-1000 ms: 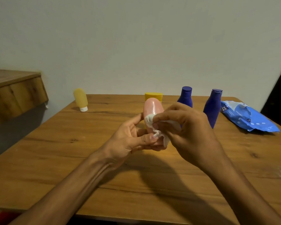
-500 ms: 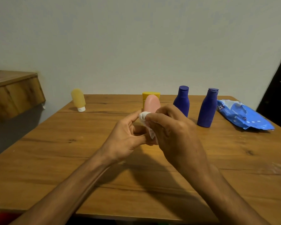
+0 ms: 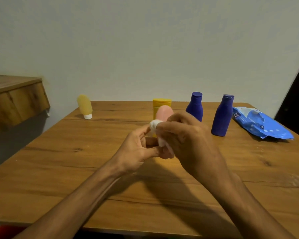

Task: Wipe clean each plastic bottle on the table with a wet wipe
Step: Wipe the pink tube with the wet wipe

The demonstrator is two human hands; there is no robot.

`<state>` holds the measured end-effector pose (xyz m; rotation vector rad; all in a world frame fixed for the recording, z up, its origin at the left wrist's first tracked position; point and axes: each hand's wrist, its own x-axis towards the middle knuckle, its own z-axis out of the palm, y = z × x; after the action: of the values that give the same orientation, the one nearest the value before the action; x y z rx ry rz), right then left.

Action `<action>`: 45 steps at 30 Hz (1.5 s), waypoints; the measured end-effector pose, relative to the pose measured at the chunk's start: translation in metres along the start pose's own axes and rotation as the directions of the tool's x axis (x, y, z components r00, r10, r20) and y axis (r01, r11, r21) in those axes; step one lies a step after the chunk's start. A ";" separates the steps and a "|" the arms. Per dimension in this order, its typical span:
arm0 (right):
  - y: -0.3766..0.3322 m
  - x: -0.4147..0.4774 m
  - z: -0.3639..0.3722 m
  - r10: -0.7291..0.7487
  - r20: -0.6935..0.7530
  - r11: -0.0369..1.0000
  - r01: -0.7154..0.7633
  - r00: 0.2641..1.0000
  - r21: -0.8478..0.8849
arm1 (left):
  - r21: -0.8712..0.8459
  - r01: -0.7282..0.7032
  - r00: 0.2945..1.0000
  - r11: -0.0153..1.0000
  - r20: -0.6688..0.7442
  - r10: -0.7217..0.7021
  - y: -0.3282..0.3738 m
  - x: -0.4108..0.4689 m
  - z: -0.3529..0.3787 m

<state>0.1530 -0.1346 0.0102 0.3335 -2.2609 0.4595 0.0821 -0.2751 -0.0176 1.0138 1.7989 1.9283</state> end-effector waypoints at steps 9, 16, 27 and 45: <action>0.008 0.000 -0.001 0.034 -0.226 0.999 -0.029 0.974 0.024 | 0.024 0.029 0.996 0.999 0.084 -0.031 -0.006 0.000 0.002; 0.006 -0.001 0.001 0.071 -0.164 0.996 -0.060 0.984 0.072 | -0.113 0.044 0.998 0.993 0.052 -0.038 -0.008 0.002 -0.001; 0.020 0.004 -0.007 0.114 -0.225 0.983 -0.077 0.968 0.166 | -0.160 0.095 0.988 0.982 0.136 -0.074 -0.010 0.001 0.000; 0.020 0.008 -0.009 0.321 0.026 0.861 -0.303 0.947 0.408 | -0.467 0.101 0.995 0.879 0.069 -0.078 -0.009 0.003 -0.002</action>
<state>0.1461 -0.1137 0.0172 0.1582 -2.1697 1.1090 0.0768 -0.2732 -0.0250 0.7815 1.2271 2.1119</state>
